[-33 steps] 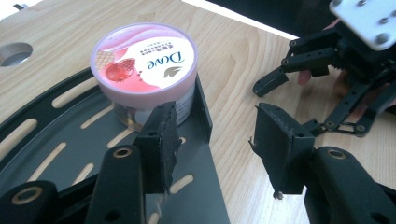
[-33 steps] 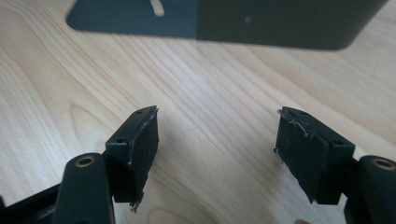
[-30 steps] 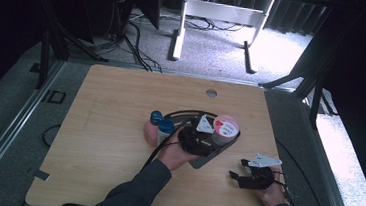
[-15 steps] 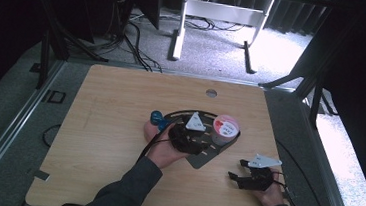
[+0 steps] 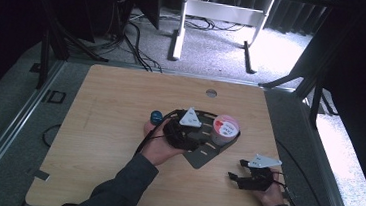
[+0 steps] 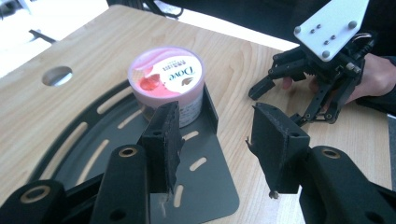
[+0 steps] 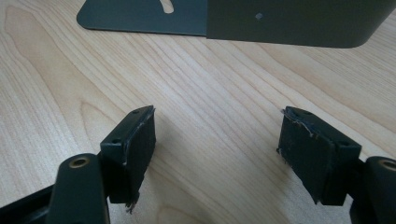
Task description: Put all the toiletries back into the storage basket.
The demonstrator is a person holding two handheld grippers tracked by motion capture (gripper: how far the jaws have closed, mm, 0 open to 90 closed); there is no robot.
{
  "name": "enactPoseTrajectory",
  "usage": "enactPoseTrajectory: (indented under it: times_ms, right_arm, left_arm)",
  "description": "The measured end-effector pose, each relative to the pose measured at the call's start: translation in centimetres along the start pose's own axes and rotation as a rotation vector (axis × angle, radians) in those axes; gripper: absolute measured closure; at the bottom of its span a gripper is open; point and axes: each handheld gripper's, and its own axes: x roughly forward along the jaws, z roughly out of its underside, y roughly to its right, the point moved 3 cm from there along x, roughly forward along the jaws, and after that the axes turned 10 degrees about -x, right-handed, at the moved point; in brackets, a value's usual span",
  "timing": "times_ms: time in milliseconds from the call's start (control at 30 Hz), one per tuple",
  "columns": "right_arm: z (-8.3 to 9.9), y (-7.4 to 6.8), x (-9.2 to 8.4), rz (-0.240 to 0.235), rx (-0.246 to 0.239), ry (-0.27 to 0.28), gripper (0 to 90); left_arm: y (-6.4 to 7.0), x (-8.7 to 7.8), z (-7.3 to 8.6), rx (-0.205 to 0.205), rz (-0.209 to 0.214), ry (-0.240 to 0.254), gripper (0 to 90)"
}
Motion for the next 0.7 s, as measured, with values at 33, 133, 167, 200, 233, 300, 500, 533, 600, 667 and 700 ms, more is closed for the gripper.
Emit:
enactPoseTrajectory:
  times_ms: [33,133,167,200,233,300,500,533,600,667,700]
  right_arm:
    - [0.0,0.0,0.0,0.000,0.000,0.000,27.0]
    - [0.0,0.0,0.0,0.000,0.000,0.000,27.0]
    - [0.0,0.0,0.0,0.000,0.000,0.000,27.0]
    - [0.0,0.0,0.0,0.000,0.000,0.000,27.0]
    - [0.0,0.0,0.0,0.000,0.000,0.000,27.0]
    - [0.0,0.0,0.0,0.000,0.000,0.000,27.0]
    - [0.0,0.0,0.0,0.000,0.000,0.000,27.0]
    - [0.0,0.0,0.0,0.000,0.000,0.000,27.0]
    - [0.0,0.0,0.0,0.000,0.000,0.000,27.0]
    - [0.0,0.0,0.0,0.000,0.000,0.000,27.0]
    - [0.0,0.0,0.0,0.000,0.000,0.000,27.0]
  left_arm:
    - [0.0,-0.3,0.0,0.012,-0.013,0.005,51.9]
    - [-0.5,-1.2,-0.1,0.017,-0.034,0.019,51.3]
    - [-0.7,-1.5,0.0,0.012,-0.042,0.020,51.0]
    - [-1.0,-1.7,0.1,0.008,-0.046,0.024,50.8]
    - [-1.2,-2.0,0.1,0.005,-0.055,0.026,50.7]
    - [-1.6,-2.5,0.2,0.000,-0.067,0.031,50.4]
    - [-2.8,-3.7,0.6,-0.018,-0.102,0.041,49.7]
    - [-3.1,-4.0,0.7,-0.023,-0.107,0.044,49.4]
    - [-3.5,-4.3,0.8,-0.029,-0.115,0.045,49.3]
    - [-3.8,-4.6,0.9,-0.033,-0.127,0.043,49.1]
    - [-4.0,-4.7,1.0,-0.040,-0.132,0.044,48.9]
